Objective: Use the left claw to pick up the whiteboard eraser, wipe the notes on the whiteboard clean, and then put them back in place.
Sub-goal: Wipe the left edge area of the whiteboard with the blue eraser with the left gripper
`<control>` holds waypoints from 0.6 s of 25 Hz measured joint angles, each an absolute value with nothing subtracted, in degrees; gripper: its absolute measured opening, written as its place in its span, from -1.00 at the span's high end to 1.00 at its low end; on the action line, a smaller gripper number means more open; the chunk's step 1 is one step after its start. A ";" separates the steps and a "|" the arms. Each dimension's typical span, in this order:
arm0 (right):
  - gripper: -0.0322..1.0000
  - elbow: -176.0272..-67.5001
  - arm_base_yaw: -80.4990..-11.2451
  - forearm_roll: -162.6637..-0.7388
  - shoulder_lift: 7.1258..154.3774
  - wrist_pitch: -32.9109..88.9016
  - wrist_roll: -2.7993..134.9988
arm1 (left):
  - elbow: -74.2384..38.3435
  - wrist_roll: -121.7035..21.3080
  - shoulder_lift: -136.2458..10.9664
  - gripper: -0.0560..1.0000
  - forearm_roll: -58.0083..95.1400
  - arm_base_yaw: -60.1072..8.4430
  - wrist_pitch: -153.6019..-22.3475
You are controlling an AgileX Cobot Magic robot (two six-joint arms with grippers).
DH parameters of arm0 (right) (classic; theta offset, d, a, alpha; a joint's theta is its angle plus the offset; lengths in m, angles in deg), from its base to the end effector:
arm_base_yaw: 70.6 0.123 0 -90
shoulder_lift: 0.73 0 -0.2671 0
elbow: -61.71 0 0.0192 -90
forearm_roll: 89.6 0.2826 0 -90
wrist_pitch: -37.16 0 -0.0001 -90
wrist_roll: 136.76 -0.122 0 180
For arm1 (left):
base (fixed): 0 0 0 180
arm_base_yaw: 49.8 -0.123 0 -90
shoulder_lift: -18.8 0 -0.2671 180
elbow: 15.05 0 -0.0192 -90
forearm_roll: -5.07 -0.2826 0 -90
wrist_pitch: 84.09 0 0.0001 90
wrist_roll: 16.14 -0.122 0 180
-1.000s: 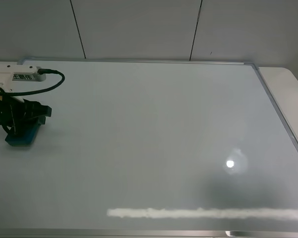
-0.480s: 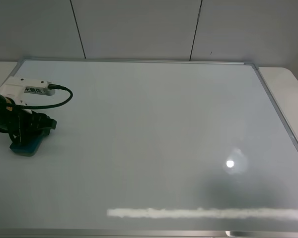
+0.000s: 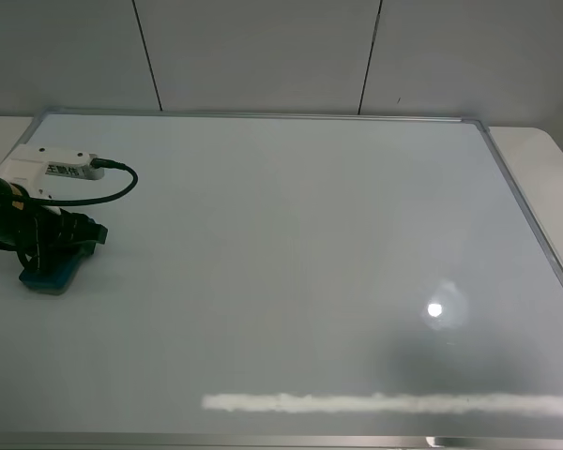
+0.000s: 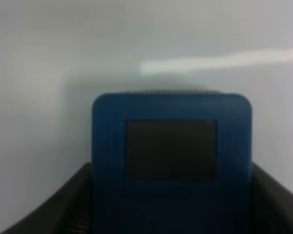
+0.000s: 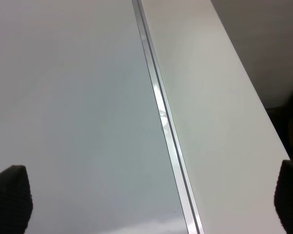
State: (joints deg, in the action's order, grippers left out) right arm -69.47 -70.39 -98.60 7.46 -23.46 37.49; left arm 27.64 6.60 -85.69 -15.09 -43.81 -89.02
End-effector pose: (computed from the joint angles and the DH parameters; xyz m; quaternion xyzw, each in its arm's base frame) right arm 0.0696 -0.0164 0.2755 0.0437 0.8517 -0.0515 0.5196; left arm 0.2924 -0.0270 0.0470 0.0247 0.9695 -0.0040 0.2439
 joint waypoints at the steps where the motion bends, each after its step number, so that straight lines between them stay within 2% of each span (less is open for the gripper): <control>1: -0.98 -69.47 -70.39 -98.60 7.46 -23.46 37.49 | 27.64 6.60 -85.69 -0.15 -14.91 -43.81 -89.02; 8: -0.98 -69.47 -70.39 -98.60 7.46 -23.46 37.49 | 27.64 6.58 -85.69 -0.18 -14.28 -43.81 -89.02; 11: -0.98 -69.47 -70.39 -98.60 7.46 -23.46 37.49 | 27.64 6.58 -85.47 -0.71 -14.07 -43.81 -89.14; 12: -0.98 -69.47 -70.39 -98.60 7.46 -23.46 37.49 | 27.64 6.58 -85.28 -0.84 -14.06 -43.81 -89.43; 15: -0.98 -69.47 -70.39 -98.60 7.46 -23.46 37.49 | 27.64 6.58 -84.55 -0.95 -14.02 -43.81 -89.78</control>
State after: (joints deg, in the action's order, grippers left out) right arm -69.47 -70.39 -98.60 7.46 -23.46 37.49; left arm 27.64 6.58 -84.55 -14.02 -43.81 -89.78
